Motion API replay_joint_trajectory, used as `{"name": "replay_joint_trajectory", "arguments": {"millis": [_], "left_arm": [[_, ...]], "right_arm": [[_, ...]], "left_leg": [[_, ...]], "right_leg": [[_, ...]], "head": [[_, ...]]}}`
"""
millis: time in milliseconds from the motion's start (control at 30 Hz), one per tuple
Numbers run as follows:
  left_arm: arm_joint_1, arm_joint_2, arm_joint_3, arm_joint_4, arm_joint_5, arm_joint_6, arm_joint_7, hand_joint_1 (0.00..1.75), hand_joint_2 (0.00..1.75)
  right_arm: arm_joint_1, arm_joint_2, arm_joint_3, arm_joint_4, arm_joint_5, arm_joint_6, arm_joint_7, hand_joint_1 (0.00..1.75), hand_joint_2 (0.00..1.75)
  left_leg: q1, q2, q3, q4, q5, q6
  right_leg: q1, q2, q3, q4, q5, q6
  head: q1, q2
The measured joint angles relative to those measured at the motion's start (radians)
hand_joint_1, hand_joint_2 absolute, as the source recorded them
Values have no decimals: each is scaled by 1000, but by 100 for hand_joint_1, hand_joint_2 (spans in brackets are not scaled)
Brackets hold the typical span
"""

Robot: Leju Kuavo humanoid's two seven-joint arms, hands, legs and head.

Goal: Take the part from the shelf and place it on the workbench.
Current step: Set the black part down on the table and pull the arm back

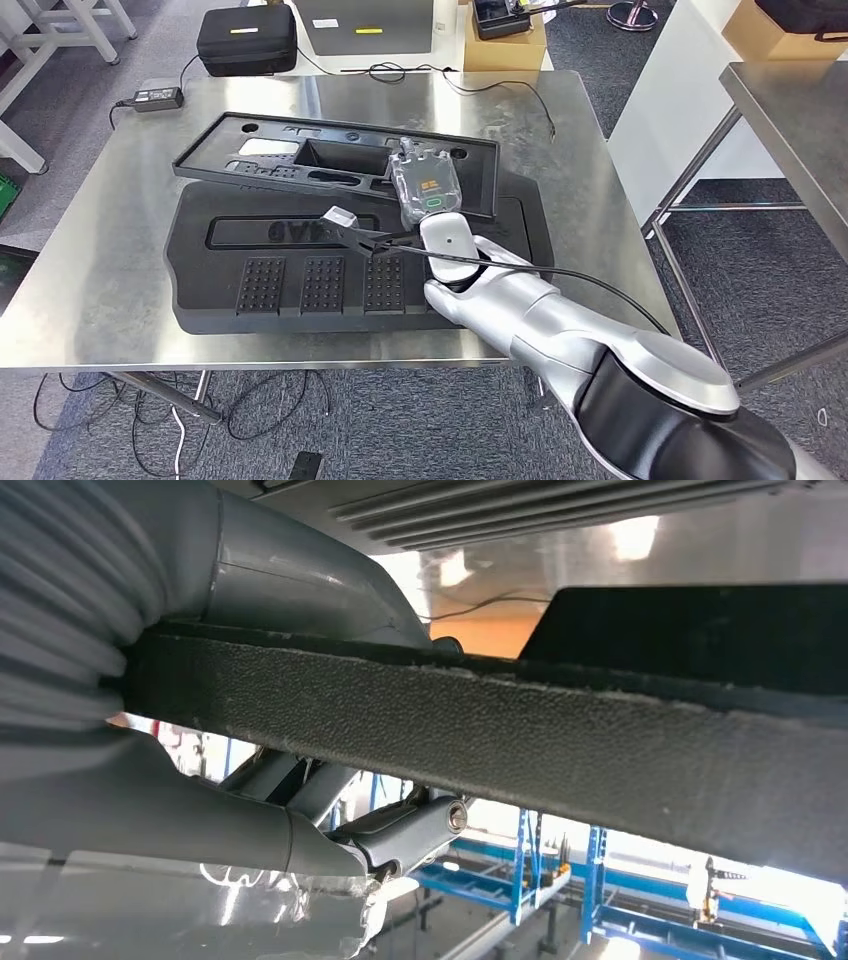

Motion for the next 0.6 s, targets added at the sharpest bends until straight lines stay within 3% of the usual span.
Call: {"name": "replay_joint_trajectory", "arguments": {"millis": [133, 267, 600], "left_arm": [[0, 0, -10, 0, 0, 0, 1, 0, 175], [-1, 0, -17, 0, 3, -7, 0, 0, 175], [-1, 0, -18, 0, 9, 3, -10, 0, 175]], "right_arm": [[-3, -5, 26, 13, -1, 47, -12, 175, 175], [5, -8, 51, 21, 26, 109, -76, 175, 175], [60, -12, 95, 23, 131, 68, -169, 175, 175]], "left_leg": [[0, 0, 0, 0, 0, 0], [0, 0, 0, 0, 0, 0], [0, 1, 0, 0, 0, 0]], "right_leg": [[0, 0, 0, 0, 0, 0], [0, 0, 0, 0, 0, 0], [0, 1, 0, 0, 0, 0]], "head": [[-1, 0], [-2, 0], [-4, 0]]}}
